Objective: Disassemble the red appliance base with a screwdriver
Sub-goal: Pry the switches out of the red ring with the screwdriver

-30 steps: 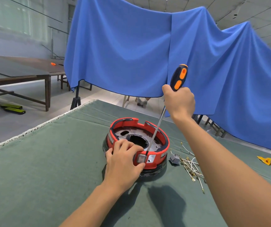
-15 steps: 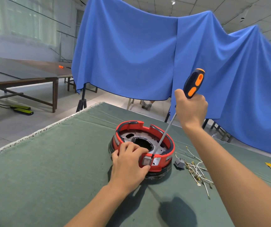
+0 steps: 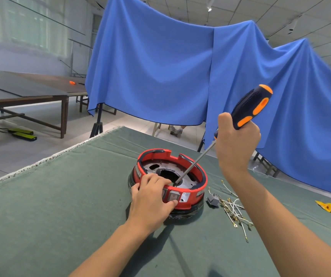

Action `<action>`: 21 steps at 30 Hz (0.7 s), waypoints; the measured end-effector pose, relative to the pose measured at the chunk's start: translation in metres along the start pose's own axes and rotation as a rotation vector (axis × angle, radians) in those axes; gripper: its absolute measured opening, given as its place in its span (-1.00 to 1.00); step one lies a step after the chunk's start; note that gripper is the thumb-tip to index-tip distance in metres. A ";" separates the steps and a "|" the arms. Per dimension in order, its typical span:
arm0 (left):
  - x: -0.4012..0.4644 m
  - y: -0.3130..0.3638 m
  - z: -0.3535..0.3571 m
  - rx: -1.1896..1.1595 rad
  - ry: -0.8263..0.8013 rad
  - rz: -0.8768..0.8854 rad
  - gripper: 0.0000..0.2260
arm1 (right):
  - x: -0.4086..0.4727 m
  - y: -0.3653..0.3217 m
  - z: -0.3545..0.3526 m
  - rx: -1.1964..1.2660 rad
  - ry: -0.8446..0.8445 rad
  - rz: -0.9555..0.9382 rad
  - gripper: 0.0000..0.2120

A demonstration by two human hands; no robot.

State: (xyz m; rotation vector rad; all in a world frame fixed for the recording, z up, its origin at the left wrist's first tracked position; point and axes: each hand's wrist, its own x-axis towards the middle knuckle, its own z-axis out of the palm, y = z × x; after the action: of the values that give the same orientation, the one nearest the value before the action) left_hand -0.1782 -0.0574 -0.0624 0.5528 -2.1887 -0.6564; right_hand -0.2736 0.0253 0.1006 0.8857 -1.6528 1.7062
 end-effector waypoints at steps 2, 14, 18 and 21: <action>0.000 0.000 0.000 0.009 -0.002 -0.002 -0.58 | 0.000 -0.004 0.003 -0.002 -0.011 -0.014 -0.67; 0.000 0.000 0.000 -0.009 -0.023 -0.016 -0.61 | -0.015 0.003 0.012 -0.064 -0.082 -0.115 -0.68; -0.001 0.000 -0.001 -0.003 -0.026 -0.017 -0.62 | -0.015 -0.005 0.019 -0.148 -0.137 -0.155 -0.68; -0.003 0.001 0.000 0.000 -0.027 -0.016 -0.63 | -0.020 -0.008 0.032 -0.261 -0.213 -0.240 -0.69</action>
State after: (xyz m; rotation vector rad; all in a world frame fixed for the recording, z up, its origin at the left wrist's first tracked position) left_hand -0.1769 -0.0548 -0.0628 0.5656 -2.2115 -0.6760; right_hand -0.2533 -0.0056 0.0901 1.1145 -1.7751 1.2380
